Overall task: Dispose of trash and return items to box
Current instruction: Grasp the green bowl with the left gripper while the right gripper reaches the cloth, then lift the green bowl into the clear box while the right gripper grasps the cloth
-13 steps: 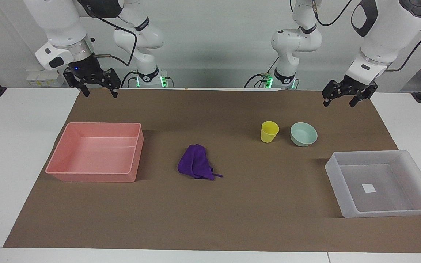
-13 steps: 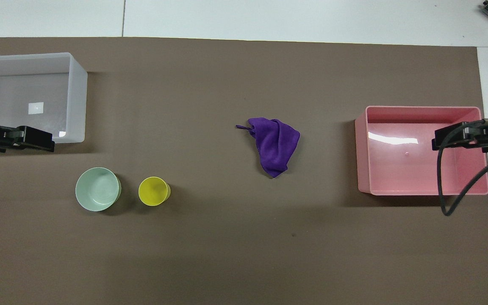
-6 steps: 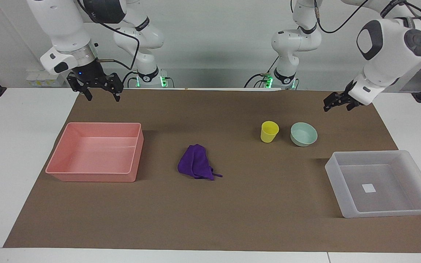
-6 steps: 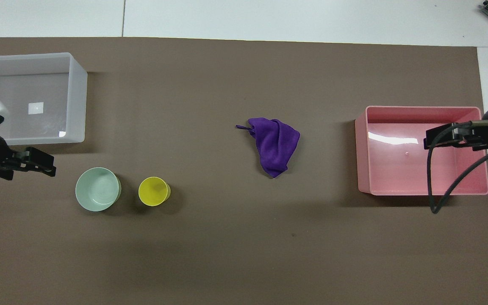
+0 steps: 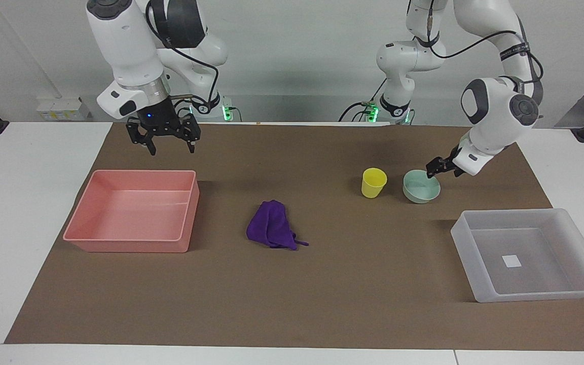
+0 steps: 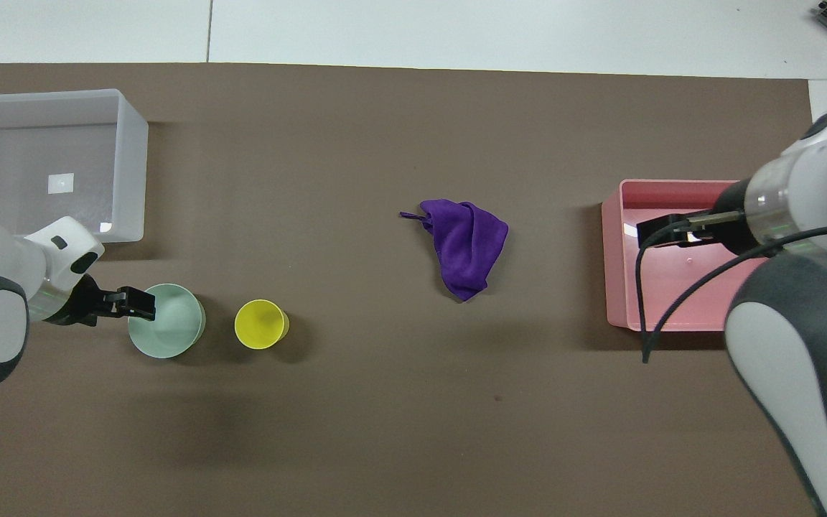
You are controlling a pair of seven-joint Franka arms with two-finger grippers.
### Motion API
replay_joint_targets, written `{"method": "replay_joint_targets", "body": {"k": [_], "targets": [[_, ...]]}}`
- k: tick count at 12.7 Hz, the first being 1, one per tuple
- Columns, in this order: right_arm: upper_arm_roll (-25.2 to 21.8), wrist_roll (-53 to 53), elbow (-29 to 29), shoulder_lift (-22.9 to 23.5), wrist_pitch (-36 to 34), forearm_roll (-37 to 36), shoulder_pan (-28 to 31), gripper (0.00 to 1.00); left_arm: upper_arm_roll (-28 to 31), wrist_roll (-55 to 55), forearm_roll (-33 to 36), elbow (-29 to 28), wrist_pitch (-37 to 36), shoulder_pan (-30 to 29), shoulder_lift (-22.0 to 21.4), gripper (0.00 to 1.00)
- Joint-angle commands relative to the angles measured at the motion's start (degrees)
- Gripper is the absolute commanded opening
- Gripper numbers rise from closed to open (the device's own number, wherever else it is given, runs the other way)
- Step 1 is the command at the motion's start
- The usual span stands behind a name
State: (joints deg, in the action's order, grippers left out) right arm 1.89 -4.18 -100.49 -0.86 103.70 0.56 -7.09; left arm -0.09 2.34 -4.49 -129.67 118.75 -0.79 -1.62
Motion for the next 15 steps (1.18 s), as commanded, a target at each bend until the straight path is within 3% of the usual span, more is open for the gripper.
{"method": "replay_joint_targets", "body": {"k": [1,4,5,6,9,12,15], "targets": [[0.2,-4.8,-2.3,5.0,8.9,0.6,-4.0,1.0,-0.3,5.0,-2.6,-4.0,5.5,-2.4,0.0,1.0],[0.2,-7.8,-2.2,12.9,20.8,0.5,-8.3,1.0,-0.3,12.6,-8.4,-3.9,6.3,-5.6,2.2,1.0],[0.2,-7.9,-2.2,14.4,23.2,0.5,-9.6,1.0,-0.3,12.7,-10.2,-3.9,6.3,-5.5,2.9,0.89],[0.2,-8.3,-2.3,15.8,25.2,0.5,-10.9,1.0,-0.3,12.8,-11.1,-3.8,6.7,-5.3,3.5,0.63],[0.2,-9.2,-2.4,21.1,28.7,0.4,-13.6,1.0,-0.2,12.9,-11.3,-3.4,7.2,-4.9,5.2,0.0],[0.1,-10.4,-2.3,24.1,32.1,-0.5,-15.2,1.0,-0.2,12.9,-11.3,-1.3,3.9,-5.1,5.4,0.0],[0.1,-10.7,-5.3,25.3,37.0,-3.3,-16.4,1.0,-0.2,12.4,-11.2,4.5,-2.9,-5.9,5.5,0.0]]}}
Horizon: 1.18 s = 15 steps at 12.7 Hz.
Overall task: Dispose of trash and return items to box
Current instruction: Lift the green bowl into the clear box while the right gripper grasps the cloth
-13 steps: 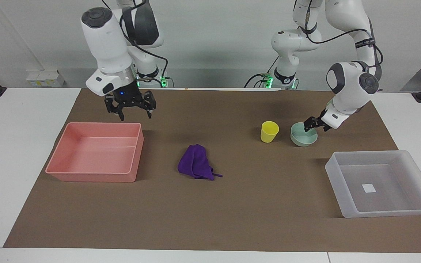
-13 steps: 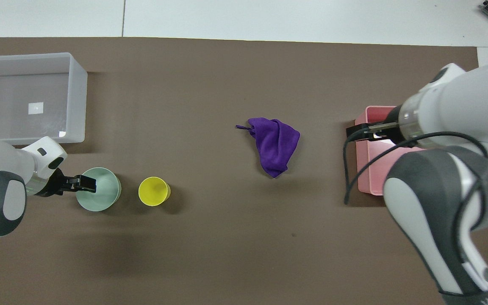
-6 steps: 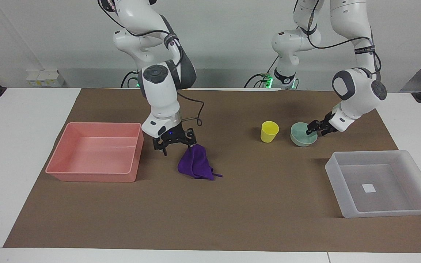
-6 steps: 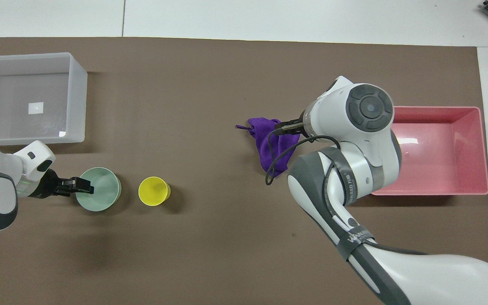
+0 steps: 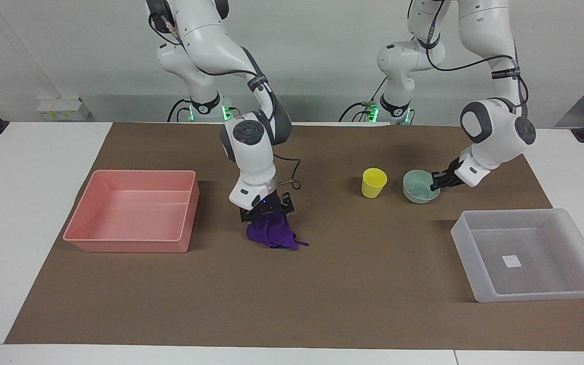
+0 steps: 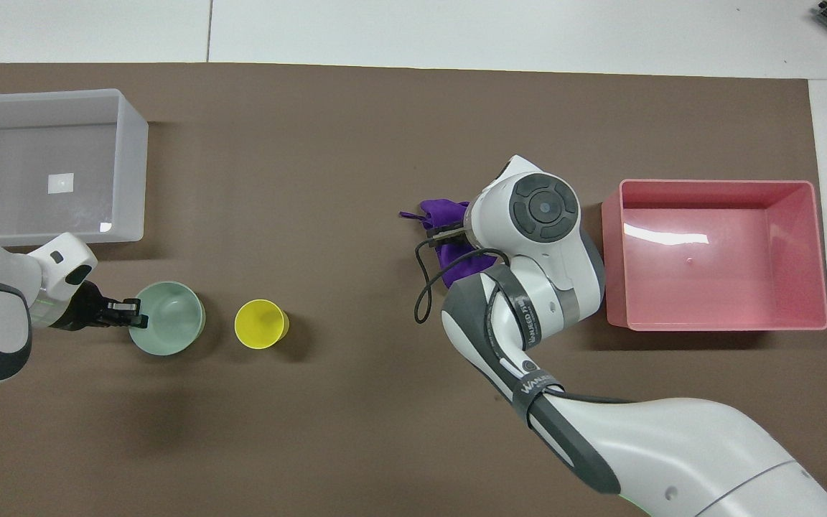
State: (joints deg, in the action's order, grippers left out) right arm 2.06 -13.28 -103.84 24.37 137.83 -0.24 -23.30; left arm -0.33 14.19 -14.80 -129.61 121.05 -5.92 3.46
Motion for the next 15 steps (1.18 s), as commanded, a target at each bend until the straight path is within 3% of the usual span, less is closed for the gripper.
{"method": "replay_joint_targets", "body": {"k": [1,2,3,5,8,11,12,15], "targets": [[0.0,-1.6,-3.2,0.2,4.2,-4.4,-0.3,1.0,0.2,0.4,-0.8,7.3,-8.8,-1.1,0.3,0.0],[-0.1,-1.6,-4.3,0.3,5.4,-6.7,-0.3,0.93,0.5,0.5,-0.3,10.7,-12.5,-2.0,0.4,0.0],[0.0,-1.6,-4.9,0.2,5.3,-8.4,-0.2,0.71,0.5,0.7,-0.1,14.4,-15.7,-4.0,0.6,0.0],[0.0,-2.9,-4.4,0.2,4.6,-8.5,0.0,0.0,0.4,0.7,0.0,22.0,-21.6,-7.3,1.1,0.0],[0.0,-6.0,-2.1,0.0,-1.1,-8.5,-0.2,0.0,0.4,0.7,4.4,32.5,-21.7,-10.6,5.9,0.0],[0.1,-12.2,-0.4,-2.7,-6.4,-8.0,-0.2,0.0,0.6,-0.9,7.9,48.3,-20.4,-11.9,19.4,0.0],[0.1,-13.3,-0.3,-4.6,-8.0,-7.7,0.0,0.0,0.4,-1.9,7.9,50.7,-16.1,-12.1,23.2,0.0],[0.0,-17.4,1.9,-9.1,-15.0,-7.6,0.7,0.0,0.5,-5.1,8.0,51.0,-4.0,-11.7,27.1,0.0]]}}
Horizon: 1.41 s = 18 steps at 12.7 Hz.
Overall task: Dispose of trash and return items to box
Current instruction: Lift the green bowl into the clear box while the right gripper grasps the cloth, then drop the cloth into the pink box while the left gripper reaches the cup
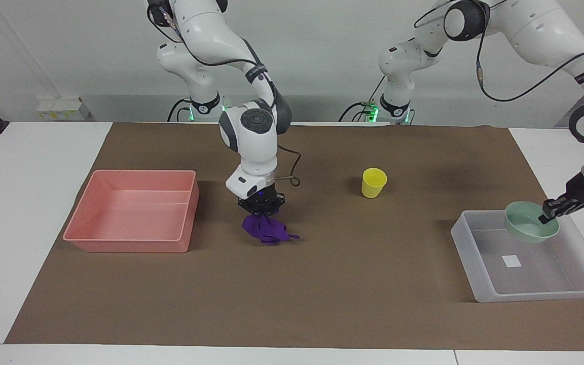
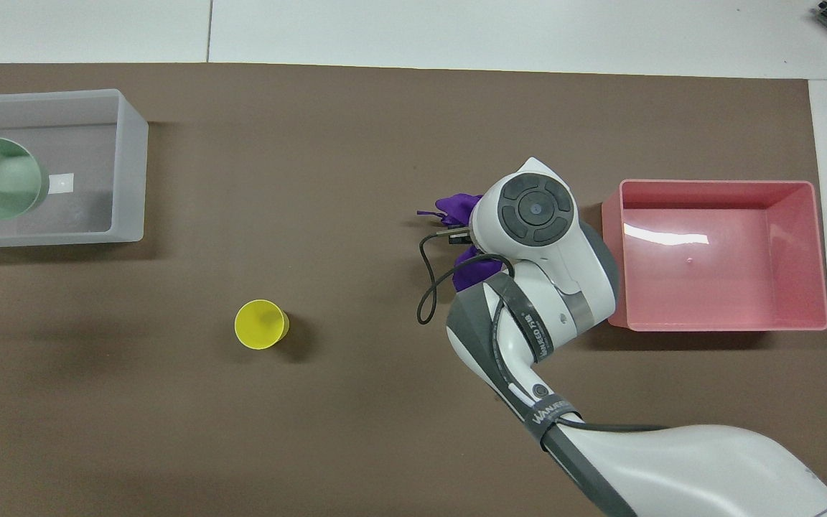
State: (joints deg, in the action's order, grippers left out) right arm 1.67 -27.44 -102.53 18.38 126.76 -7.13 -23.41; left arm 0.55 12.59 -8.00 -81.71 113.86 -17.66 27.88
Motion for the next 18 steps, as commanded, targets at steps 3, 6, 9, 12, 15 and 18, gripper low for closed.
{"method": "replay_joint_targets", "body": {"k": [3,6,9,12,15,18], "targets": [[-0.4,-4.6,1.1,-9.7,-11.7,-0.8,2.7,0.0,-0.5,-6.5,1.3,2.6,5.2,0.3,5.8,0.0],[-0.4,-0.6,0.8,-16.3,-17.6,-1.0,10.1,0.0,-0.5,-6.4,1.5,1.4,5.2,0.7,8.0,0.0],[-0.4,8.3,-0.3,-17.9,-18.5,-0.9,18.7,0.0,-0.5,-6.4,1.4,1.5,5.0,0.8,8.8,0.15],[-0.3,19.9,-7.0,-18.2,-11.2,-0.7,29.2,0.0,-0.5,-6.3,1.4,2.2,4.0,1.8,7.8,1.0],[-0.4,20.8,-10.7,-15.1,-4.4,-0.7,32.9,0.0,-0.3,-6.7,1.6,2.1,-0.5,4.6,2.0,1.0],[-0.4,20.5,-14.0,-11.2,3.5,-0.7,34.7,0.0,-0.6,-8.9,3.3,1.1,-10.3,8.1,-6.4,1.0]]}}
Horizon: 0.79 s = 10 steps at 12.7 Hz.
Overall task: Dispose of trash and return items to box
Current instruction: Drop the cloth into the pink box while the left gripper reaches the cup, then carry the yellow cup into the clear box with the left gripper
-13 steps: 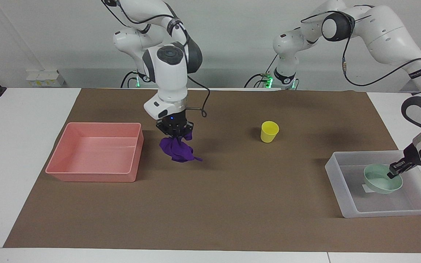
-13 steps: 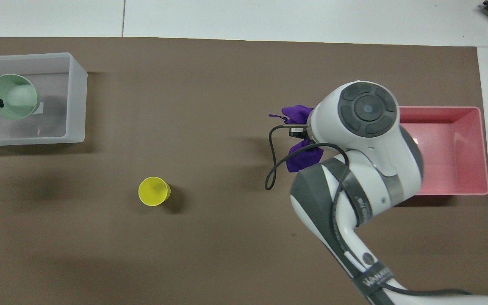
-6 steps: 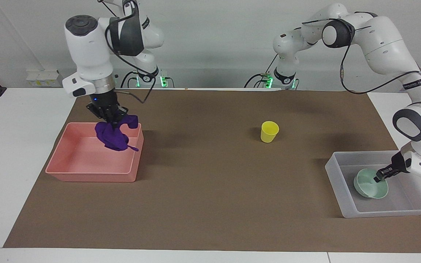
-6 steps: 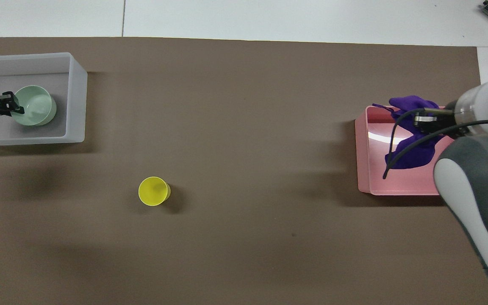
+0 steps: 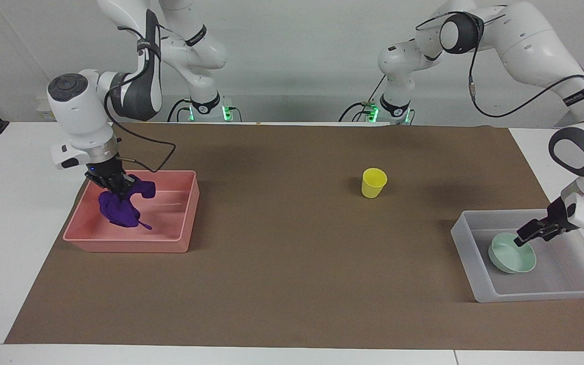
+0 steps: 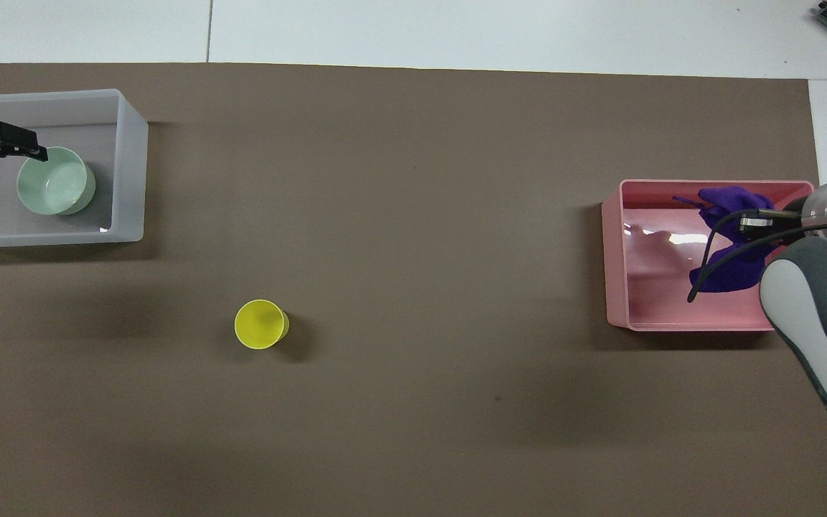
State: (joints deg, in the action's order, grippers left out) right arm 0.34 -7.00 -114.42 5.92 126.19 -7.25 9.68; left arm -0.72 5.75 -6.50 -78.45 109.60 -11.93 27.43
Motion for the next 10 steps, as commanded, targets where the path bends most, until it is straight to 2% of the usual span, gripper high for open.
{"method": "replay_joint_targets", "body": {"k": [1,2,4,5,6,7,10], "targets": [[0.9,-0.3,-3.4,2.2,5.8,0.5,1.5,0.0,0.6,-5.3,1.8,-3.0,-12.2,4.1,-8.2,1.0],[0.9,-0.3,-5.4,2.3,8.5,2.0,1.5,0.0,0.5,-6.7,1.9,-4.1,-16.3,6.2,-10.6,1.0],[0.9,-0.2,-7.7,2.5,11.4,2.1,1.4,0.0,0.5,-7.8,1.8,-15.2,-16.6,12.1,-18.3,1.0],[0.9,-0.1,-7.7,2.9,11.5,2.1,1.4,0.17,0.4,-8.3,1.7,-21.3,-14.3,15.2,-21.4,1.0],[0.9,-0.3,-7.5,2.9,11.4,2.1,0.6,0.69,0.3,-9.2,1.1,-27.4,-10.3,17.7,-24.2,1.0],[1.0,-0.5,-7.1,3.0,11.3,2.1,-0.6,1.0,0.2,-10.5,0.2,-32.7,-7.3,20.3,-26.8,1.0],[1.8,-0.6,-3.1,1.9,7.0,2.1,-2.9,1.0,0.2,-12.6,-1.9,-43.3,1.8,25.5,-29.1,1.0]]}}
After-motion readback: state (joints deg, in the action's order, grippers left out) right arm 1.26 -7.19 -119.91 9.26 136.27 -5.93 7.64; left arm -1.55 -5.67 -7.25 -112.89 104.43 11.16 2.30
